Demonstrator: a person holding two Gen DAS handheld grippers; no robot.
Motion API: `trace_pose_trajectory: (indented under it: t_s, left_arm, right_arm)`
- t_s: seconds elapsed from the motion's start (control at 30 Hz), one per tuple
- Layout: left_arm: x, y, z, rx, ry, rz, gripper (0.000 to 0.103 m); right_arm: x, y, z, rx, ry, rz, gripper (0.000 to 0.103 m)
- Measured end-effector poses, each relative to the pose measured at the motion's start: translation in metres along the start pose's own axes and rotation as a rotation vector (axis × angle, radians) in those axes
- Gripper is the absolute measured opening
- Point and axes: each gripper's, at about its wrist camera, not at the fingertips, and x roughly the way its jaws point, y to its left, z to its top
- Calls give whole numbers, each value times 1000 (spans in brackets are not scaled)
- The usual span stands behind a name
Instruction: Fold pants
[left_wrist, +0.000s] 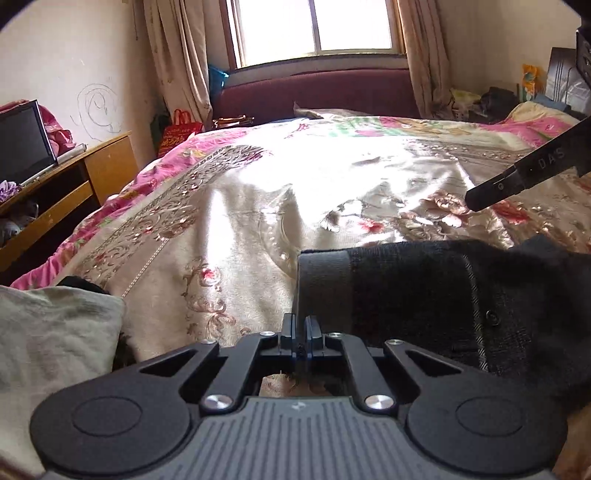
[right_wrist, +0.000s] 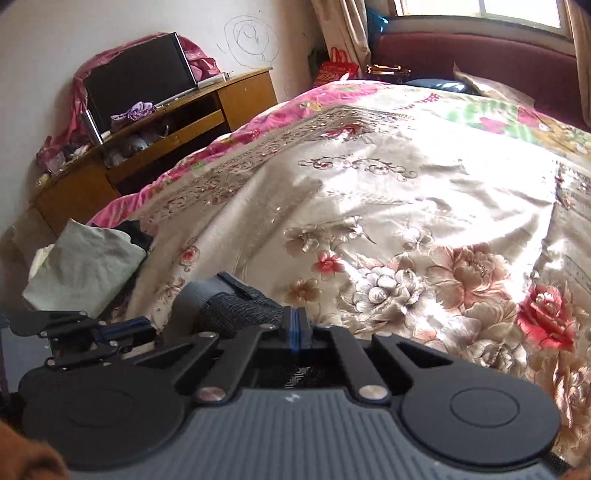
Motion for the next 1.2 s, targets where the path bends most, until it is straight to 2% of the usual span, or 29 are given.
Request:
trace_pose_trajectory:
  t_s: [0.07,0.1,0.13,0.2,0.23,0.37,0.47,0.57,0.67,0.7,0.77,0.83,0.9,0.97,1.07,1.13,1.2]
  left_arm:
    - [-2,0,-4,-2,3,-31,25]
    - [-5,-2,-5,13,-6,-38,31]
    - [-6,-4,-6,29,-15,-41,37]
    - [-4,-7,-5,49,-20,-64,69]
    - [-1,-8,-4,56,-22,-74,73]
    - [13,-14,-3,74,-9,-91,80]
    - [28,-13,-7,47,30,-129,78]
    - [29,-11,-6,37,28,-140,66]
    - [12,-4,-4,5,-12,-148,44]
    - [5,-3,-3,-7,-21,-134,32]
    - [-1,-2,-6,-3,-26,-102,32]
    - [4,-5,-12,20,-5,-64,34]
    - [11,-13,-16,53,23,-29,36]
    - [9,-22,-14,116,19,11,39]
    - [0,-22,-7,124,8,20,39]
    - [-6,-21,-5,126,-6,59,41]
    - [-15,-21,-2,134,-27,99,41]
  right_arm:
    - [6,2,-8,-54,37,-55,8]
    - [5,2,-14,-80,47,-58,9]
    - [2,0,-20,-89,52,-55,14]
    - [-2,-9,-28,-82,66,-43,55]
    - [-2,-13,-30,-83,70,-41,61]
    - [19,-16,-27,-149,101,-39,62]
    - [53,-18,-26,-141,176,-17,58]
    - [67,-19,-24,-58,198,30,27]
    - [54,-3,-15,-72,121,-19,5]
    - [49,0,-11,-45,98,-3,5]
    - [45,3,-5,-8,67,27,4]
    - [60,4,-6,8,87,29,4]
    - [87,2,-15,62,137,4,5]
    - [95,8,-22,49,114,-35,5]
    - [71,3,-21,138,41,-23,8]
    - [36,-2,-25,152,-33,-49,12]
    - [-6,-8,-37,165,-129,-71,26]
